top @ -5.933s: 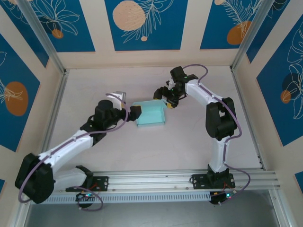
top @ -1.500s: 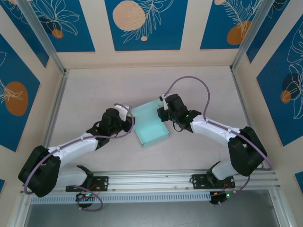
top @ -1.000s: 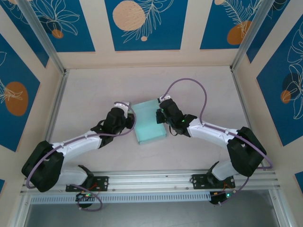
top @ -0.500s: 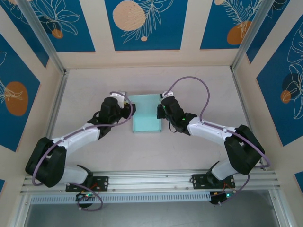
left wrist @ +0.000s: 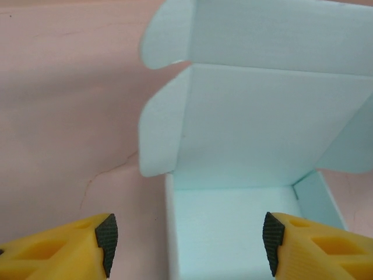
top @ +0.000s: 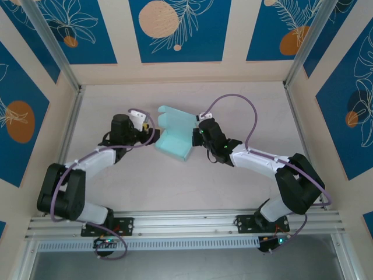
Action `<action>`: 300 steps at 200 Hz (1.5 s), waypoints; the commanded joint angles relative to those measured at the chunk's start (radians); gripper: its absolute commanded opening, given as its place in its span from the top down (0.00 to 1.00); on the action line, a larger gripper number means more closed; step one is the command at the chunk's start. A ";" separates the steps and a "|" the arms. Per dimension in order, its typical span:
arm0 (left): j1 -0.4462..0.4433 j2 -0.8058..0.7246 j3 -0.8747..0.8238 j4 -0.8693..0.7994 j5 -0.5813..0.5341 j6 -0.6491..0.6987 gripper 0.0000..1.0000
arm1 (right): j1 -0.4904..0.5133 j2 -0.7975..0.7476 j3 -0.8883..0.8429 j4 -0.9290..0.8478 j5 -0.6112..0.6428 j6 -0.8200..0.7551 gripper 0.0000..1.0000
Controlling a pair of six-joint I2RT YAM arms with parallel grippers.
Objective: Fold the paper box
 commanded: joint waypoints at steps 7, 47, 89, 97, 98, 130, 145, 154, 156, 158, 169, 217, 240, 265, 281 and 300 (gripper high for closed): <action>0.098 0.123 0.103 0.117 0.317 0.075 0.38 | -0.008 0.010 0.007 0.086 -0.063 -0.053 1.00; 0.122 0.243 0.236 0.033 0.438 0.112 0.45 | -0.026 0.020 0.008 0.106 -0.103 -0.066 1.00; 0.122 0.306 0.316 -0.043 0.469 0.150 0.48 | -0.037 0.026 0.024 0.095 -0.126 -0.072 1.00; 0.123 0.314 0.330 -0.058 0.468 0.157 0.49 | -0.039 0.026 0.024 0.094 -0.128 -0.072 1.00; 0.122 0.316 0.332 -0.061 0.468 0.158 0.49 | -0.039 0.026 0.025 0.094 -0.128 -0.073 1.00; 0.121 0.338 0.376 -0.130 0.467 0.197 0.54 | -0.042 0.034 0.030 0.096 -0.136 -0.071 1.00; 0.120 0.347 0.385 -0.142 0.458 0.201 0.57 | -0.042 0.039 0.032 0.096 -0.141 -0.069 1.00; 0.120 0.355 0.394 -0.147 0.454 0.200 0.60 | -0.044 0.042 0.034 0.096 -0.142 -0.067 1.00; 0.120 0.358 0.395 -0.147 0.454 0.201 0.61 | -0.044 0.042 0.035 0.096 -0.142 -0.067 1.00; 0.119 0.359 0.397 -0.149 0.453 0.202 0.61 | -0.042 0.043 0.035 0.096 -0.142 -0.068 1.00; 0.115 0.369 0.415 -0.175 0.450 0.214 0.61 | -0.043 0.044 0.037 0.095 -0.144 -0.067 1.00; 0.098 0.377 0.453 -0.264 0.355 0.262 0.49 | -0.042 0.043 0.043 0.089 -0.148 -0.066 1.00; 0.097 0.373 0.453 -0.276 0.347 0.266 0.55 | -0.042 0.042 0.041 0.090 -0.146 -0.065 1.00; 0.093 0.375 0.454 -0.276 0.353 0.264 0.67 | -0.042 0.045 0.041 0.090 -0.145 -0.066 1.00; 0.079 0.377 0.459 -0.276 0.348 0.257 0.71 | -0.042 0.049 0.044 0.088 -0.138 -0.062 1.00; 0.046 0.373 0.459 -0.277 0.284 0.243 0.79 | -0.040 0.053 0.047 0.091 -0.126 -0.060 1.00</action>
